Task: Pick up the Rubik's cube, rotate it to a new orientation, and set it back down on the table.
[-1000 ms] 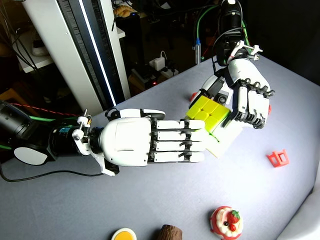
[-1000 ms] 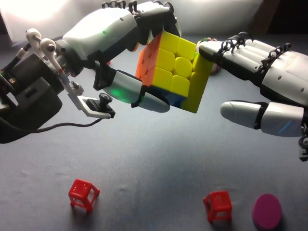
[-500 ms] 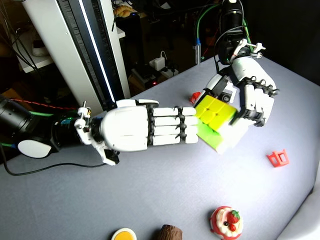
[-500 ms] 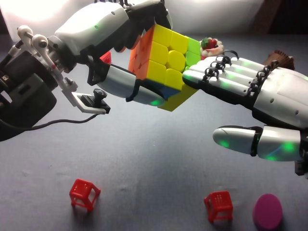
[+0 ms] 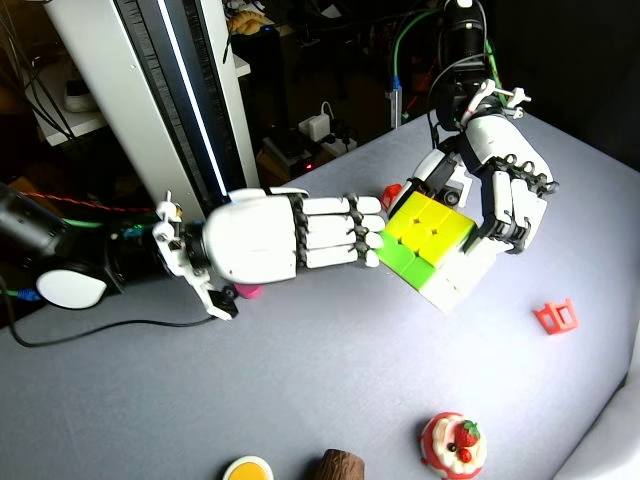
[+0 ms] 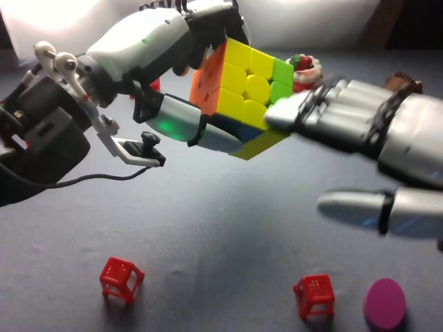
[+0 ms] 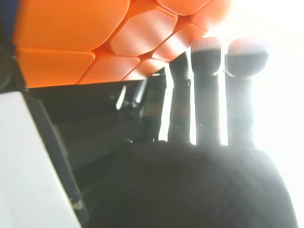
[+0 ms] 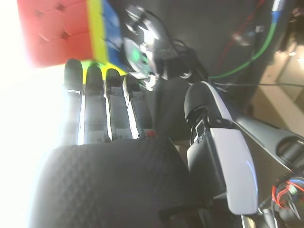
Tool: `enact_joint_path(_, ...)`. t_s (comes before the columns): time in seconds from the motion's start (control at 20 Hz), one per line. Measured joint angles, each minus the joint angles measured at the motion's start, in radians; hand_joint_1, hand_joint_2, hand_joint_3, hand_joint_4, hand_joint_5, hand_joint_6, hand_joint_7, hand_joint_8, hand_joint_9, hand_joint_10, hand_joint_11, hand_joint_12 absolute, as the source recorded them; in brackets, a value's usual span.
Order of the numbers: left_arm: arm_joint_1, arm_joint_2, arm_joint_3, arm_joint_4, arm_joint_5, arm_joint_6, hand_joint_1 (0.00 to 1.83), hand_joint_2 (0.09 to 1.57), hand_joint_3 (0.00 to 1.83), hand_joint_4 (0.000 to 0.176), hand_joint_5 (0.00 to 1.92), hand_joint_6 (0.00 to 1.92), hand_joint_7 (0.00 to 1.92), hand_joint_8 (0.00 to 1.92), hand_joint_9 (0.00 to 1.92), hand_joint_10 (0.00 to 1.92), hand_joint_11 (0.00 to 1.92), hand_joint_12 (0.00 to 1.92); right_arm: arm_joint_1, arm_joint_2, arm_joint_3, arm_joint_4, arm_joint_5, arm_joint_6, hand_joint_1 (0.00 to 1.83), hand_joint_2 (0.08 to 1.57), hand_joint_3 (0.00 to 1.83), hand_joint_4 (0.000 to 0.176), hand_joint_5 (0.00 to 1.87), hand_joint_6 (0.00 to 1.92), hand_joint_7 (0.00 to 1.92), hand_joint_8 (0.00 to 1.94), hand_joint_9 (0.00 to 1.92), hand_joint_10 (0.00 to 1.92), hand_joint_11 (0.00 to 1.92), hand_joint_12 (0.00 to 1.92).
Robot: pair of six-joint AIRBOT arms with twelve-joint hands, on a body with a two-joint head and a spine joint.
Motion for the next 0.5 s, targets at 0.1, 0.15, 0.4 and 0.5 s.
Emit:
enact_joint_path(0.1,0.013,-0.021,0.02,-0.016,0.011,-0.022,1.13,1.35,0.0,0.0,0.53,1.49,0.63,1.81,0.69,1.92,0.87,1.92,0.0,0.036,-0.009,0.065,0.025,-0.001,0.0,1.42,0.01,0.0,0.01,0.26,0.09,0.0,0.0,0.4,0.0,1.25)
enact_joint_path(0.15,0.02,-0.032,0.033,-0.02,0.028,-0.029,1.14,1.35,0.0,0.0,0.52,1.47,0.66,1.81,0.83,1.92,0.98,1.92,0.0,0.05,-0.011,0.102,0.043,0.0,0.0,1.43,0.01,0.0,0.0,0.38,0.12,0.02,0.0,0.44,0.0,1.31)
enact_joint_path(0.4,0.058,-0.087,0.124,-0.063,0.152,-0.103,1.06,1.27,0.0,0.0,0.28,1.36,0.41,1.37,0.33,1.65,0.28,1.92,0.0,0.064,-0.019,0.145,0.105,0.0,0.0,1.43,0.0,0.0,0.0,0.82,0.02,0.42,0.0,0.65,0.0,1.52)
enact_joint_path(0.5,0.061,-0.086,0.13,-0.077,0.173,-0.107,0.85,1.16,0.0,0.006,0.08,0.86,0.18,0.78,0.08,1.12,0.02,1.69,0.0,0.064,-0.018,0.155,0.108,0.0,0.0,1.43,0.0,0.0,0.0,0.84,0.0,0.54,0.0,0.69,0.0,1.73)
